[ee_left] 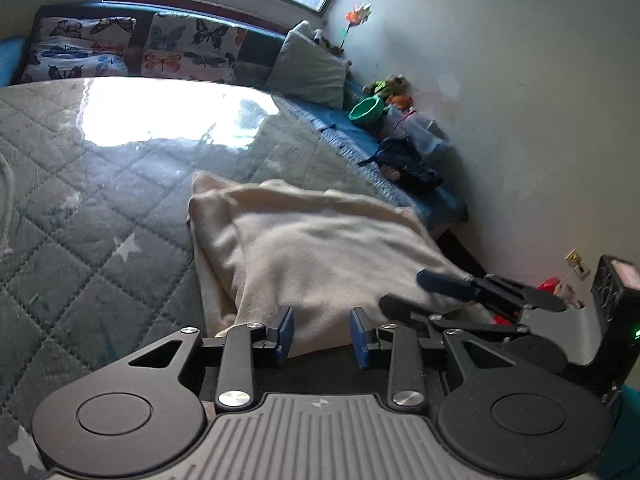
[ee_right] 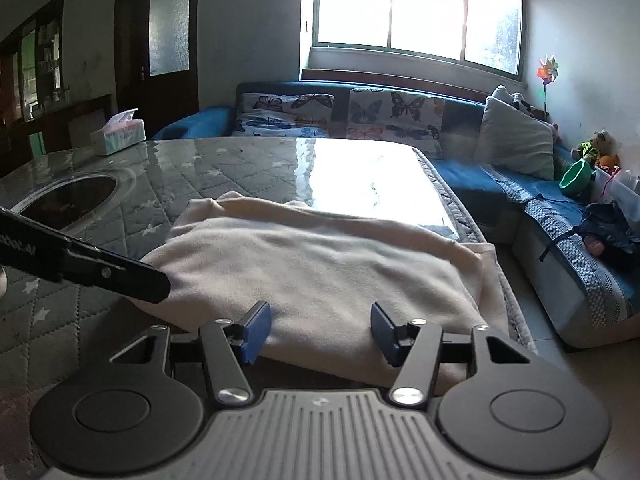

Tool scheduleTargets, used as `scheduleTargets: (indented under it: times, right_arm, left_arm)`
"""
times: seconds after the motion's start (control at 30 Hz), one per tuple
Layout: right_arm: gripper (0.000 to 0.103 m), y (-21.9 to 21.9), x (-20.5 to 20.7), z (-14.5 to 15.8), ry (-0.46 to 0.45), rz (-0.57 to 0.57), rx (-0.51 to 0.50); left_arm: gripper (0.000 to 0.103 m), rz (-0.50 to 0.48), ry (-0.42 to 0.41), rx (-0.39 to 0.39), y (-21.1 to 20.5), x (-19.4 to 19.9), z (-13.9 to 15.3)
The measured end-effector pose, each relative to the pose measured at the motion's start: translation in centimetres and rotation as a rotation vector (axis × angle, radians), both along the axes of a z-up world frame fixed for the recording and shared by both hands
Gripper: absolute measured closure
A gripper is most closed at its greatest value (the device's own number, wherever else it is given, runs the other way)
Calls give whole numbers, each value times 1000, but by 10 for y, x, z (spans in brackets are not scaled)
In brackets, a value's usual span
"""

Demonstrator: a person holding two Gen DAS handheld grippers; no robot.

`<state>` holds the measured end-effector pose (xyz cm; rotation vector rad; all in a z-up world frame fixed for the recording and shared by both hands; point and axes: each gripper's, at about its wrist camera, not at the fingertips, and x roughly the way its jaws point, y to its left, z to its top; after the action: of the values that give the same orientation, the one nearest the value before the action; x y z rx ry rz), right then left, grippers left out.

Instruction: Fold clothes

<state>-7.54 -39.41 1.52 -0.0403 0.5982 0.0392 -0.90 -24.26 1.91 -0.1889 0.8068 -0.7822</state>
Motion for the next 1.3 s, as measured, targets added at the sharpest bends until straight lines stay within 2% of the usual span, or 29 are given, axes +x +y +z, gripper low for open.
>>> scheduleTargets:
  times: [0.1,0.3,0.47,0.63,0.7,0.8,1.07,1.3]
  right_arm:
    - [46,0,1,4,-18,5,7]
    - [44,2,8,-2,0,20,16]
    - [41,-1,7,-1,-19,17,29]
    - [37,-2,11,-7,0,17,32]
    - [35,-2,11,-8,-3,15,32]
    - [24,-3,12,-9,-3,5,40]
    - [17,-8,13,-10,8,-1,63]
    - [2,-10,13,-12,19,16,75]
  left_arm:
    - [69,26,-1,-9,0,7,3]
    - [70,56,56,3,2,22,-11]
    - [69,54,45,-11,5,22,-5]
    - [68,54,51,13,1,24,-9]
    - [64,49,48,12,-1,23,-9]
    - [57,40,43,12,-2,22,-7]
    - [47,28,29,16,-6,19,-4]
    - [36,25,8,15,-7,17,0]
